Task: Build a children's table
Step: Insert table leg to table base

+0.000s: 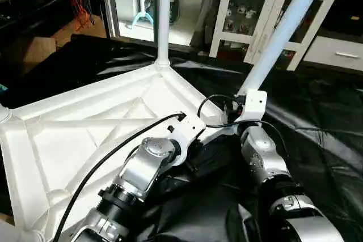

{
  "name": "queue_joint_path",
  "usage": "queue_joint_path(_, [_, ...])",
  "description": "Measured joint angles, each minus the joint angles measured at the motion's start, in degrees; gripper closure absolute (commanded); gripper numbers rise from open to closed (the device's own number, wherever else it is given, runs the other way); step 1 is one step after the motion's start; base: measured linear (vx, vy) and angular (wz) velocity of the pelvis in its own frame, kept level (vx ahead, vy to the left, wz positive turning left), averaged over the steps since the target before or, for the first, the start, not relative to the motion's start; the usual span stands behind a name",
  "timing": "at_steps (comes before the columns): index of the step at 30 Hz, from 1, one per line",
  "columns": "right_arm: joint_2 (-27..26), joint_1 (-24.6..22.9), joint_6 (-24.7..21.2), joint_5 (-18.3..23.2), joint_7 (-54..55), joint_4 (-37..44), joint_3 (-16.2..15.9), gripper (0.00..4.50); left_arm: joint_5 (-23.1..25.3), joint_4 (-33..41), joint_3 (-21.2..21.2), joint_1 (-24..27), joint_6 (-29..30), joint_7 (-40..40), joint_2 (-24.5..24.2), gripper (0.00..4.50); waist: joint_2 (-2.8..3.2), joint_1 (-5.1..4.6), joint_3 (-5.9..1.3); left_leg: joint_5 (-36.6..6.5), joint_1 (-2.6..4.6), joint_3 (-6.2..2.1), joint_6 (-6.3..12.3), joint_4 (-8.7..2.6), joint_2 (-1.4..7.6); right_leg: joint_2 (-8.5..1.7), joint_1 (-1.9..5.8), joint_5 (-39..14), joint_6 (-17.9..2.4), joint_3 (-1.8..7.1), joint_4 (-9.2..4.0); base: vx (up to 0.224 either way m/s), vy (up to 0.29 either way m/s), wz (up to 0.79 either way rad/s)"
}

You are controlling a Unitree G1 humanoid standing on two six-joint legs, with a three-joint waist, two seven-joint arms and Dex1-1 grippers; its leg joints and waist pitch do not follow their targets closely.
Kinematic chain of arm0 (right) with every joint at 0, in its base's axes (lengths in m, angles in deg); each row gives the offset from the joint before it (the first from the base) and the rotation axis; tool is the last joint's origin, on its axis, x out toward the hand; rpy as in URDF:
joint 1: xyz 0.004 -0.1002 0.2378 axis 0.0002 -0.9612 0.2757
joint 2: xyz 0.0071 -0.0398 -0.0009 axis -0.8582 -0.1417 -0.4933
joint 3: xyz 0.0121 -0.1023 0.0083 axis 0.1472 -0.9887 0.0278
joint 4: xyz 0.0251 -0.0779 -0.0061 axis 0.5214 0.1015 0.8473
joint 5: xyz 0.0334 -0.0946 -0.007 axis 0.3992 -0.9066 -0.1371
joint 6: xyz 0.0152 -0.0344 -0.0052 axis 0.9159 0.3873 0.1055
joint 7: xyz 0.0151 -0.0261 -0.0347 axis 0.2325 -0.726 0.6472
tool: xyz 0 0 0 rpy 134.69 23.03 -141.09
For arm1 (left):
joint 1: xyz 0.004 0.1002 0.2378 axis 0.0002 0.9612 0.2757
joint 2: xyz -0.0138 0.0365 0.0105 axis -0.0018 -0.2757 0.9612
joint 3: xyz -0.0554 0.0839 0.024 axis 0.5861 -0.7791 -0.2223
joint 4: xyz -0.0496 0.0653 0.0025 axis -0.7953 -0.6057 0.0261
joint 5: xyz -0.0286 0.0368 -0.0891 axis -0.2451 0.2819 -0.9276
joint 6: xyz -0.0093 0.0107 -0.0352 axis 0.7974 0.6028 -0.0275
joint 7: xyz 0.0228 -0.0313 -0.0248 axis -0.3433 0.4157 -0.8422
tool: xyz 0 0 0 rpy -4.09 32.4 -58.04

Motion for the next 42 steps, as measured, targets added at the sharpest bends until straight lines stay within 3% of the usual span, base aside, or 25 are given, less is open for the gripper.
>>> queue_joint_path(4, [-0.7, 0.8, 0.5, -0.4, -1.1, -1.1, 0.7, 2.60, 0.0, 1.3, 0.0, 0.9, -0.7, 1.2, -2.2, 4.50, -0.03, -0.45, 0.02, 0.0, 0.01, -0.07, -0.01, -0.25, 0.02, 0.06, -0.14, -0.1, 0.1, -0.04, 0.04, 0.000, 0.000, 0.00])
queue_joint_path(8, [0.4, 0.1, 0.5, 1.9, -14.2, -0.8, 0.7, 2.60, -1.0, 4.6, 0.3, 3.0, -3.9, 6.2, -8.4, 4.50, -0.01, -1.37, 0.00, 0.0, -0.07, -0.39, -0.03, -0.40, 0.04, 0.19, -0.47, -0.1, 0.1, -0.10, 0.04, 0.000, 0.000, 0.00])
queue_joint_path(10, [2.8, -1.6, 0.5, 2.6, -25.9, 1.5, -2.0, 2.60, -2.3, 7.2, 0.2, 5.0, -8.5, 12.0, -15.2, 4.50, 0.10, -2.17, -0.08, 0.0, -0.35, -0.50, -0.04, -0.45, 0.16, 0.42, -0.78, 0.2, -0.4, -0.05, 0.03, 0.000, 0.000, 0.00])
queue_joint_path(13, [6.1, -2.9, 0.6, 2.5, -38.5, 4.4, -6.0, 2.60, -3.2, 8.4, 0.6, 5.8, -12.8, 19.2, -22.6, 4.50, -0.17, -2.28, -0.14, -0.1, -0.87, -0.83, -0.15, -0.27, 0.50, 0.92, -0.86, 0.2, -0.7, -0.13, -0.06, 0.000, 0.000, 0.00])
queue_joint_path(20, [11.6, -2.8, 1.9, 1.4, -53.9, 5.2, -9.8, 2.60, -5.5, 10.4, 0.7, 7.6, -14.8, 25.0, -26.6, 4.50, -0.53, -1.84, -0.39, -0.3, -0.70, -0.78, -0.13, -0.16, 0.84, 1.21, -0.60, 0.0, -1.0, -0.14, -0.07, 0.007, 0.000, 0.00])
queue_joint_path(25, [13.2, -2.9, 2.6, 0.8, -59.5, 5.3, -12.4, 2.60, -6.5, 11.0, 0.4, 9.0, -15.8, 27.0, -28.6, 4.50, -0.74, -1.44, -0.27, -0.8, 0.61, -0.80, -1.14, -0.25, 1.39, 1.74, 0.12, -0.7, -1.5, -0.13, -0.05, 0.000, 0.000, 0.00])
queue_joint_path(27, [14.2, -2.8, 4.5, 0.0, -60.5, 5.3, -13.7, 2.60, -6.5, 11.2, 0.2, 9.1, -16.0, 27.1, -28.6, 4.50, -0.78, -0.97, -0.30, -0.9, 0.80, -0.80, -1.29, -0.27, 1.43, 1.80, 0.21, -0.8, -1.4, -0.06, 0.00, 0.000, 0.000, 0.00])
queue_joint_path(35, [14.1, -3.1, 5.5, -0.3, -60.9, 5.3, -13.3, 2.60, -6.7, 11.5, 0.1, 9.1, -16.2, 27.6, -28.8, 4.50, -0.87, -0.48, -0.32, -1.0, 0.93, -0.67, -1.36, -0.33, 1.51, 1.88, 0.26, -0.9, -1.5, 0.01, 0.05, 0.000, 0.000, 0.00])
queue_joint_path(38, [12.8, -4.3, 4.9, 1.6, -60.1, 5.1, -10.8, 2.60, -6.6, 11.4, 0.1, 9.1, -16.3, 27.5, -28.8, 4.50, -0.91, -0.49, -0.28, -1.0, 0.94, -0.64, -1.39, -0.34, 1.58, 1.93, 0.24, -0.9, -1.5, 0.00, 0.05, 0.000, 0.000, 0.00])
queue_joint_path(42, [9.8, -5.8, 0.0, 7.3, -57.3, 4.1, -5.9, 2.60, -6.6, 11.2, 0.4, 8.9, -16.2, 27.5, -28.8, 4.50, -0.89, -0.53, -0.23, -0.9, 0.93, -0.54, -1.40, -0.36, 1.65, 1.95, 0.15, -0.8, -1.6, 0.03, 0.06, 0.000, 0.000, 0.00])
